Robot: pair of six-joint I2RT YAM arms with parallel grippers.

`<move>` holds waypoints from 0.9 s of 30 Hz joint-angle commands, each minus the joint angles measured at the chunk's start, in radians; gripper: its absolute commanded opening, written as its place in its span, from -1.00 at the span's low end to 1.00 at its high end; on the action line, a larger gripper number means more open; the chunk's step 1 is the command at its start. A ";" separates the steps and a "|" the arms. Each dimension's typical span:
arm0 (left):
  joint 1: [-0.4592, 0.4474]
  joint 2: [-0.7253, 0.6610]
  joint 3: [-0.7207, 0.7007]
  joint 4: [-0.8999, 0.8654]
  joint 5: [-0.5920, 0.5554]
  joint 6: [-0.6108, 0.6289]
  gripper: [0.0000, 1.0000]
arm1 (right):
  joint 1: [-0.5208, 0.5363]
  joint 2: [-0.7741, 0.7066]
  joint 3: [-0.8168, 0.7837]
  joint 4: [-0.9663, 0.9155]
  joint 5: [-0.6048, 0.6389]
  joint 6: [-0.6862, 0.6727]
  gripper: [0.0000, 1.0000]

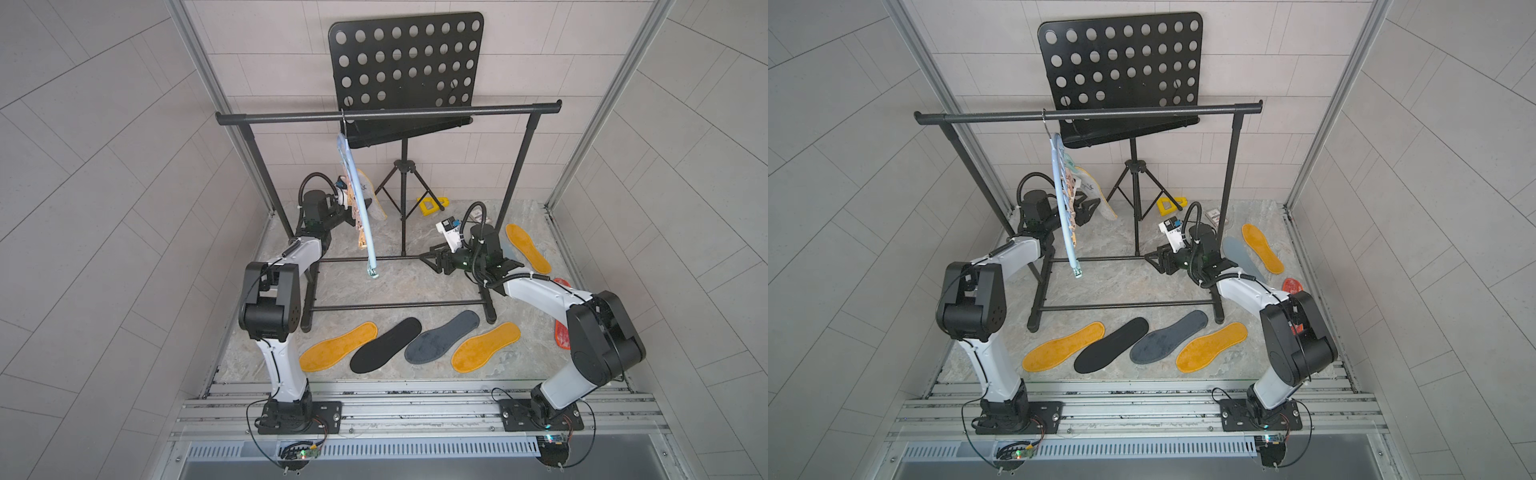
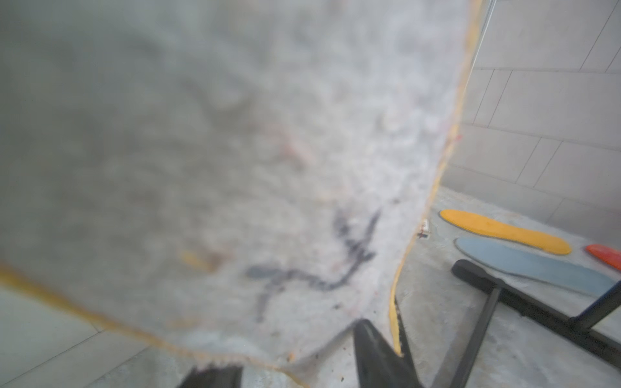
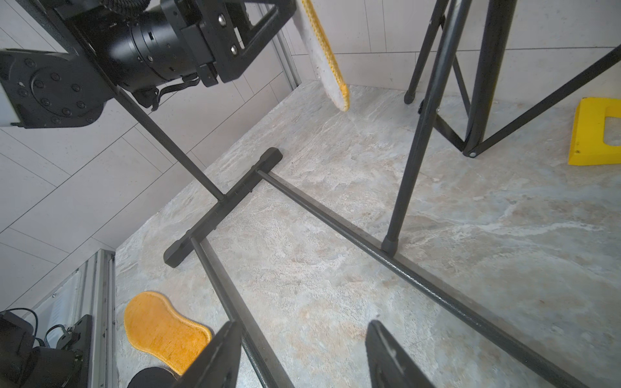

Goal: Take the shoe insoles off the hanger
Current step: Remove the insole from the hanger.

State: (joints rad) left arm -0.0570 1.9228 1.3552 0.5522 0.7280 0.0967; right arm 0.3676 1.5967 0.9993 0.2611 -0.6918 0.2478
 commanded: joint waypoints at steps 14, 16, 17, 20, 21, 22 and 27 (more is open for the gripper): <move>0.009 -0.130 -0.128 0.015 0.049 -0.065 -1.00 | 0.004 -0.021 0.024 -0.040 -0.004 -0.003 0.25; 0.009 -0.168 -0.158 -0.017 0.027 -0.051 -1.00 | 0.004 -0.023 0.031 -0.049 -0.003 -0.004 0.25; 0.009 -0.185 -0.172 -0.030 0.022 -0.042 -1.00 | 0.005 -0.025 0.035 -0.057 -0.003 -0.005 0.24; 0.009 -0.255 -0.224 -0.095 -0.014 -0.024 -1.00 | 0.004 -0.026 0.062 -0.073 -0.013 0.010 0.24; 0.009 -0.287 -0.242 -0.131 -0.016 -0.006 -1.00 | 0.004 -0.026 0.075 -0.072 -0.016 0.019 0.24; 0.009 -0.313 -0.256 -0.167 -0.017 0.008 -1.00 | 0.004 -0.025 0.089 -0.072 -0.022 0.027 0.24; 0.009 -0.446 -0.291 -0.427 0.001 0.099 -1.00 | 0.005 0.002 0.199 -0.048 -0.097 0.077 0.24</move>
State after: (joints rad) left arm -0.0525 1.5406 1.0840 0.2890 0.7174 0.1177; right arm 0.3683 1.5974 1.1328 0.1802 -0.7277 0.2859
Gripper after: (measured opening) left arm 0.037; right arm 0.620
